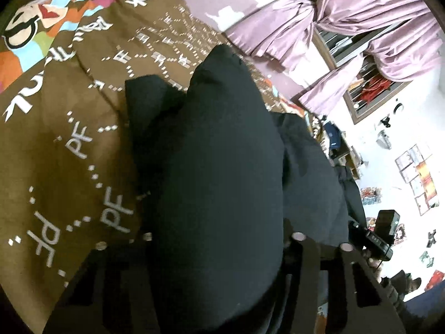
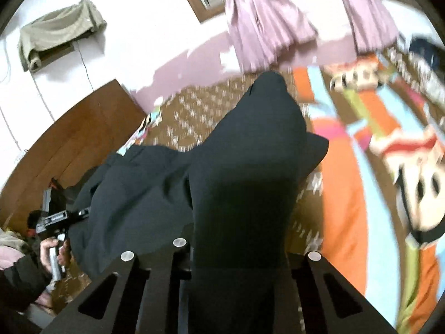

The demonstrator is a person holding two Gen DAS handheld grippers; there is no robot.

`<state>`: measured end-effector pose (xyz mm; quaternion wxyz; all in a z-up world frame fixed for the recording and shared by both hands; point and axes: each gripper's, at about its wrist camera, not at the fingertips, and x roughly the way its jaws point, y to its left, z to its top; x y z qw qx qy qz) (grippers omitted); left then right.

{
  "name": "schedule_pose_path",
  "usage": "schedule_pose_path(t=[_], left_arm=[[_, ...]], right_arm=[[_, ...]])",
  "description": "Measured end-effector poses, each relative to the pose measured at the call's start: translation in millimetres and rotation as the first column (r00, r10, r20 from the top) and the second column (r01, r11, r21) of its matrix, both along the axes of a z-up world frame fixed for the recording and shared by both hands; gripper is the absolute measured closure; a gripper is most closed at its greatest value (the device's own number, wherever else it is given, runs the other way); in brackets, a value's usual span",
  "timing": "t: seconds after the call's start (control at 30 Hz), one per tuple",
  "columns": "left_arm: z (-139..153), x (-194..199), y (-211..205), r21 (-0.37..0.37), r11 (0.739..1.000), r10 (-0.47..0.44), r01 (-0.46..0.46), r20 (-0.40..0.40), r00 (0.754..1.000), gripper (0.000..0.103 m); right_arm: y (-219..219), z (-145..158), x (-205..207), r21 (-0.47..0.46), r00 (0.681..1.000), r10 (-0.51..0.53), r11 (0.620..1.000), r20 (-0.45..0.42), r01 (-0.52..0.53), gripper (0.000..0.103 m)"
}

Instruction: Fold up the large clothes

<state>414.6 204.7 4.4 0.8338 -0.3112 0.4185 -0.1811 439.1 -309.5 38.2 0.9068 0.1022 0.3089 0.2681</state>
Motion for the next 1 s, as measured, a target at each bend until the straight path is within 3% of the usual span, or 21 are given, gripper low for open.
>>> schedule_pose_path(t=[0.13, 0.23, 0.4, 0.57, 0.63, 0.67, 0.7, 0.77, 0.87, 0.93, 1.0], left_arm=[[9, 8, -29, -0.041, 0.999, -0.033, 0.035, 0.040, 0.999, 0.067], [15, 21, -57, -0.056, 0.996, -0.066, 0.070, 0.071, 0.995, 0.067], [16, 47, -92, -0.055, 0.994, -0.092, 0.098, 0.116, 0.989, 0.068], [-15, 62, -113, -0.006, 0.998, -0.061, 0.061, 0.055, 0.997, 0.066], [-25, 63, -107, -0.023, 0.999, -0.038, 0.038, 0.029, 0.999, 0.060], [-29, 64, -104, -0.029, 0.999, -0.028, 0.028, 0.014, 1.000, 0.058], [-31, 64, -103, -0.023, 1.000, -0.020, 0.020, -0.001, 1.000, 0.053], [-35, 62, -98, 0.009, 1.000, 0.000, 0.000, -0.021, 1.000, 0.047], [-36, 55, -96, 0.061, 0.997, 0.050, -0.047, -0.051, 0.997, 0.032], [-35, 48, -93, 0.115, 0.987, 0.116, -0.108, -0.063, 0.991, 0.013], [-30, 39, -89, 0.134, 0.979, 0.162, -0.155, -0.048, 0.986, 0.010]], right_arm=[[-15, 29, -10, -0.024, 0.991, -0.071, 0.997, 0.117, 0.074, 0.088], [-34, 32, -10, -0.037, 0.981, -0.135, 0.989, 0.143, 0.141, 0.088], [-64, -12, 7, -0.069, 0.970, -0.242, 0.967, 0.028, 0.244, 0.085], [-93, -44, 18, -0.031, 0.953, -0.291, 0.957, -0.086, 0.289, 0.069], [-92, -43, 19, -0.053, 0.953, -0.292, 0.956, -0.081, 0.289, 0.062], [-91, -41, 20, -0.071, 0.952, -0.296, 0.954, -0.077, 0.291, 0.051], [-92, -41, 19, -0.087, 0.950, -0.302, 0.951, -0.076, 0.296, 0.033], [-86, -37, 16, -0.113, 0.941, -0.332, 0.940, -0.069, 0.323, 0.016], [-82, -36, 11, -0.160, 0.923, -0.384, 0.913, -0.029, 0.374, 0.016], [-81, -33, 5, -0.180, 0.914, -0.405, 0.898, 0.018, 0.401, 0.016], [-79, -30, 1, -0.184, 0.911, -0.411, 0.893, 0.042, 0.411, 0.016]])
